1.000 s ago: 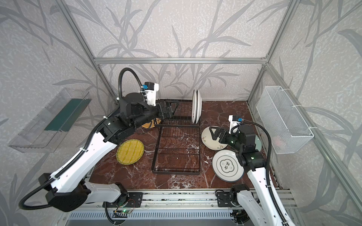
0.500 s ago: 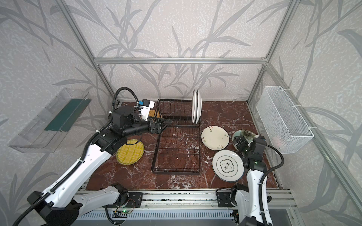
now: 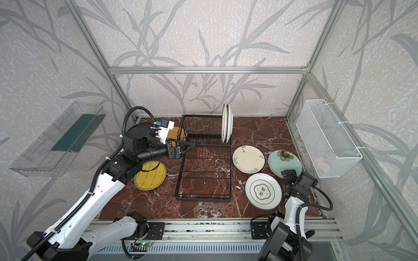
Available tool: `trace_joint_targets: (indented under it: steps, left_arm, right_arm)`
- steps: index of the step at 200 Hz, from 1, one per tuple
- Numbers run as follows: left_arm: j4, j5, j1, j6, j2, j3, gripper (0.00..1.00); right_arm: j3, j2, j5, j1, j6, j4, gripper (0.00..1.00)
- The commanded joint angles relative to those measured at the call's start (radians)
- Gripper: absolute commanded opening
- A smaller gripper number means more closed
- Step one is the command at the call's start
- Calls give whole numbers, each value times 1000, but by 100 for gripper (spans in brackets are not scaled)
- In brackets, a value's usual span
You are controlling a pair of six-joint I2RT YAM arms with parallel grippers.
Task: Load plates into a dish rack
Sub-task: Pick up the plate from the middle-right of the table.
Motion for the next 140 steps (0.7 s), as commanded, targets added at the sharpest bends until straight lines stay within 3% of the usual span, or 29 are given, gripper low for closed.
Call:
trace_joint_targets:
  steps: [1, 98, 140]
  left_arm:
    - [15, 13, 2, 23, -12, -19, 99]
    - [22, 2, -6, 9, 18, 3, 99]
    - [35, -3, 5, -5, 21, 3, 99]
  right_arm:
    - [9, 32, -5, -16, 6, 75, 96]
    - [19, 321, -98, -27, -1, 327, 89]
    - [16, 436, -170, -26, -1, 419, 71]
